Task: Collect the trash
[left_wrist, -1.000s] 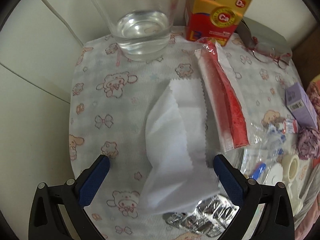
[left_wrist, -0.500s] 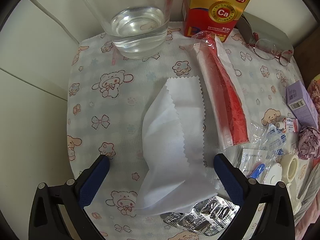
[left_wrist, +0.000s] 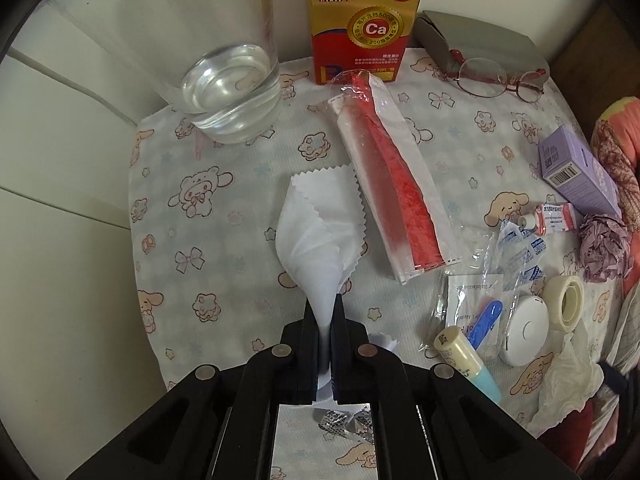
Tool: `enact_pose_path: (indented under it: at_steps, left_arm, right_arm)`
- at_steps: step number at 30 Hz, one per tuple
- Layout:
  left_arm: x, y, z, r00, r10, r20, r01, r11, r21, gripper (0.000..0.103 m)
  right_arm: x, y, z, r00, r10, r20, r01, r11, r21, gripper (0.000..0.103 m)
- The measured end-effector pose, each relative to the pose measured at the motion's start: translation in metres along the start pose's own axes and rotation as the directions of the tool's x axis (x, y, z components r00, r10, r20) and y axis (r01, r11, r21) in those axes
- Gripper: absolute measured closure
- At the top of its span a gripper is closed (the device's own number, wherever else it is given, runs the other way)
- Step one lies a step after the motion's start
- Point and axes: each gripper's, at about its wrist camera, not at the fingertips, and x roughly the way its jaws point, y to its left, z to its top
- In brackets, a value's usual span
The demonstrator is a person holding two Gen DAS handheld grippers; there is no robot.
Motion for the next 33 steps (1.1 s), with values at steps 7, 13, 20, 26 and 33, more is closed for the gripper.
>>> enact_pose_path:
  at_steps: [7, 13, 20, 26, 33]
  left_arm:
    - [0.001, -0.002, -0.002, 1.0, -0.005, 0.004, 0.005, 1.0, 0.003, 0.099]
    - [0.002, -0.003, -0.004, 1.0, 0.0, 0.005, 0.0, 1.0, 0.009, 0.099]
    - [0.002, -0.002, -0.003, 1.0, 0.0, 0.003, 0.0, 1.0, 0.015, 0.099]
    - [0.0, -0.004, -0.004, 1.0, 0.012, 0.01, -0.012, 1.0, 0.015, 0.099]
    - [-0.004, 0.008, -0.017, 0.996, -0.05, 0.075, 0.055, 0.996, -0.065, 0.099]
  right_arm:
    - [0.05, -0.011, 0.03, 0.96, -0.193, -0.205, 0.185, 0.981, -0.056, 0.0]
    - [0.063, -0.012, 0.033, 0.943, -0.224, -0.248, 0.212, 0.974, -0.073, 0.001]
    - [0.051, 0.002, 0.039, 0.942, -0.207, -0.264, 0.183, 0.976, -0.115, 0.037]
    - [0.036, 0.009, 0.036, 0.943, -0.185, -0.277, 0.142, 0.975, -0.168, 0.098]
    - [0.039, 0.015, 0.03, 0.946, -0.189, -0.264, 0.149, 0.975, -0.167, 0.098]
